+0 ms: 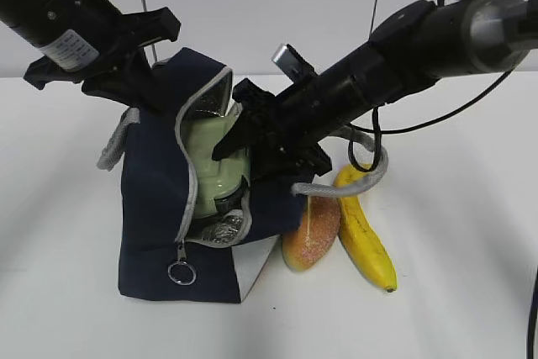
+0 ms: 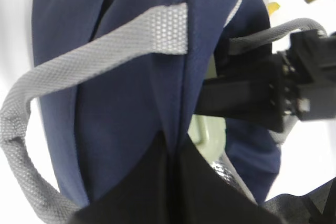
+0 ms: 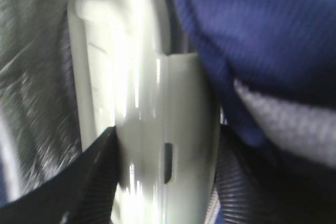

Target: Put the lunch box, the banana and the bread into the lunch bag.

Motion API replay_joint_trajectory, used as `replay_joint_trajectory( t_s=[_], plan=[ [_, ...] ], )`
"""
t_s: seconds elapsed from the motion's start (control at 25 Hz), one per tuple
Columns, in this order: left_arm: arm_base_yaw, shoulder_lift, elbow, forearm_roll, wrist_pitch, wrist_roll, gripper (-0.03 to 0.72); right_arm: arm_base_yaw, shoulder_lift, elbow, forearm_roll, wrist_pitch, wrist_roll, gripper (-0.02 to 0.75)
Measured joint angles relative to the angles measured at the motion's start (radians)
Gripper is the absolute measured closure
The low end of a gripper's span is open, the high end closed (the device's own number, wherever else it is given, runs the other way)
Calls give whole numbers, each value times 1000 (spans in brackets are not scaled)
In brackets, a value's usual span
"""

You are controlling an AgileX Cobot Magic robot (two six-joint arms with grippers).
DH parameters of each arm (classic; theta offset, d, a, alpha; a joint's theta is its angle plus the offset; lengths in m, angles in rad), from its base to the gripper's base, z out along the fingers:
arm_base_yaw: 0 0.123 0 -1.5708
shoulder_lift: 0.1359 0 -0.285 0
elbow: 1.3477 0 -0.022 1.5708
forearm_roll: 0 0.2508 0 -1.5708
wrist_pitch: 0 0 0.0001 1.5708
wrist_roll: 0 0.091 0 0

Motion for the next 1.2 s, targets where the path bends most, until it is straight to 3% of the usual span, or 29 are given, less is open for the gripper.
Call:
replay_joint_trajectory(
  t_s=[0.68, 0.96, 1.2],
  plan=[
    [0, 0, 0, 1, 0, 1, 691, 0, 119, -48, 26, -36, 4, 342],
    [0, 0, 0, 1, 5, 3, 691, 0, 119, -50, 37, -12, -6, 190],
    [0, 0, 0, 1, 10, 3, 691, -13, 99, -51, 43, 67, -53, 169]
  ],
)
